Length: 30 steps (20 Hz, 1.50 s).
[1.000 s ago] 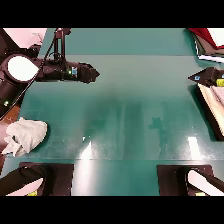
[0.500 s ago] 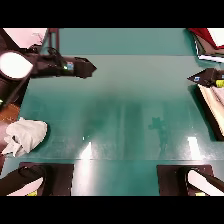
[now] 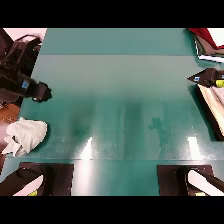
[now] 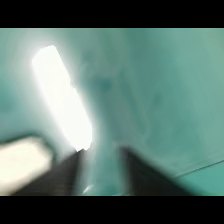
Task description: Fold the shirts.
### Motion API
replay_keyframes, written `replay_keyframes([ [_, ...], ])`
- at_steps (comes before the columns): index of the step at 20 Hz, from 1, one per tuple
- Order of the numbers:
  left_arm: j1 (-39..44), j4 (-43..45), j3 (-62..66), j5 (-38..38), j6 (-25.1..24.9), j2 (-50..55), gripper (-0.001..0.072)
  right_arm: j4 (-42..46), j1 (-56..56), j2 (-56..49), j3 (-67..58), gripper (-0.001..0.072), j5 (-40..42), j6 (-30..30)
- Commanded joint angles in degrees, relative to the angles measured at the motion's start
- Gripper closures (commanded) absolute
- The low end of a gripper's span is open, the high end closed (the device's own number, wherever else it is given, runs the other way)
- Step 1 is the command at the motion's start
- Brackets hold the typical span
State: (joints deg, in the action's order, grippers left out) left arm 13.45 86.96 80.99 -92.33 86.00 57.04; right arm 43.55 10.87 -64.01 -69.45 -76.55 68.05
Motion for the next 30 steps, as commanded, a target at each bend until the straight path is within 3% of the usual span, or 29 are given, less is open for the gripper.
replay_keyframes([
  [1,-0.42,17.53,-1.25,-7.72,2.91,-0.55,-0.0012,0.02,-0.07,0.04,0.04,0.0695,0.07,0.0],
  [3,-0.42,27.56,-4.48,-8.94,6.6,-0.66,-0.0013,0.07,-0.07,0.04,0.04,0.0694,0.04,-0.02],
  [5,-1.81,30.18,-10.86,-7.93,9.09,-1.03,-0.0013,0.07,-0.07,0.04,0.04,0.0695,0.02,-0.02],
  [11,-10.21,26.25,-32.46,-2.82,16.33,-1.03,-0.0013,0.11,-0.07,0.04,0.04,0.0694,-0.02,-0.02],
  [16,-11.47,17.38,-41.46,6.34,17.66,-1.03,-0.0011,0.07,-0.04,0.04,0.02,0.0694,0.26,-0.02],
  [17,-11.47,17.18,-41.51,7.23,17.7,-1.03,0.003,0.07,-0.04,0.04,0.04,0.0694,0.66,-0.02],
  [20,-11.47,17.44,-40.61,9.01,17.53,-1.03,0.0602,-0.04,-0.04,0.04,0.02,0.0694,0.74,0.0],
  [21,-11.47,17.46,-39.89,9.4,17.51,-1.03,0.068,-0.09,-0.04,0.04,0.02,0.0694,0.7,0.0],
  [24,-11.19,17.33,-32.39,9.2,16.9,-1.03,0.068,-0.09,-0.04,0.04,0.02,0.0694,0.48,0.0],
  [27,-5.51,16.72,-14.49,6.6,13.16,-1.03,0.068,-0.55,-0.04,0.04,0.0,0.0694,1.55,0.0],
  [30,1.97,6.97,5.01,4.35,8.39,-1.03,0.068,-0.52,-0.04,0.04,-1.42,0.0694,1.6,0.02],
])
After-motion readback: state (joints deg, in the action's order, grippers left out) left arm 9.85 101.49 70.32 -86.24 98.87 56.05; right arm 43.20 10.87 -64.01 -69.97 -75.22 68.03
